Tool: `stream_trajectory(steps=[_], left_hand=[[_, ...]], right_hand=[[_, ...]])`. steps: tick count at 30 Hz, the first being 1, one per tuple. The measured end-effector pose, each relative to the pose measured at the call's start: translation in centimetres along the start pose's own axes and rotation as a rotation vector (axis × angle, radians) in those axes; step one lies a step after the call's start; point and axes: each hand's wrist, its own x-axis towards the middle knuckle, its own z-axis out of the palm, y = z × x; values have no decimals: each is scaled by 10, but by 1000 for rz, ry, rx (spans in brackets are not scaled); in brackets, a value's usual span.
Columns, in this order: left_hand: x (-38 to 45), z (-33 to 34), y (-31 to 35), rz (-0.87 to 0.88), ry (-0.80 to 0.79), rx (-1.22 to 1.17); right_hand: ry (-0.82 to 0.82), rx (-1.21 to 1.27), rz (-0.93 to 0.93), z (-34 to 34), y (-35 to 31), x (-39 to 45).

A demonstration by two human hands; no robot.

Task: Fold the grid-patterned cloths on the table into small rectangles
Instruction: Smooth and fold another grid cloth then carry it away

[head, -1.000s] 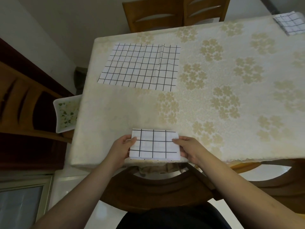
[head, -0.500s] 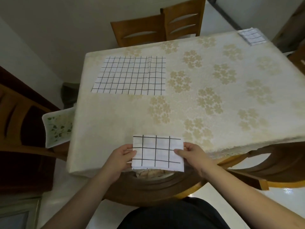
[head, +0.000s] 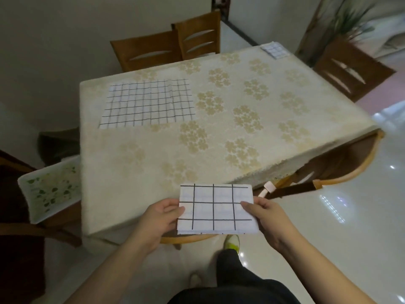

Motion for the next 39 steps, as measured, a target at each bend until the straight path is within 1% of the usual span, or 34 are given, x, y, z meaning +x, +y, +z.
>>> stream_trajectory(steps=[2,7,11,14,19,22,25,28,31,36,39], left_hand=[[-4,12,1,3,-48,26],[-7,58,1,-3,-98,58],[-13,102,4,28,-177,91],[-16,141,4,54,-255,176],[-25,219,-3,89,-362,319],[-38,276,-14,111,-445,425],[-53,335,-29,117,-508,473],[-66,388,-41,122,-544,500],[-78,426,-47,133,-568,541],[-83,463,-53,148,-574,591],[-76,477,-53,126,-585,616]], right_hand=[[37,26,-29,-10,-2,-18],[153,36,-96,-47,6,-57],[272,88,-97,-82,17,-77],[363,143,-89,-117,27,-94],[455,256,-62,-184,49,-128],[518,336,-76,-232,63,-154],[577,403,-77,-281,78,-178],[628,445,-67,-327,90,-196],[665,469,-65,-362,96,-210],[684,510,-71,-398,97,-219],[690,525,-63,-413,94,-214]])
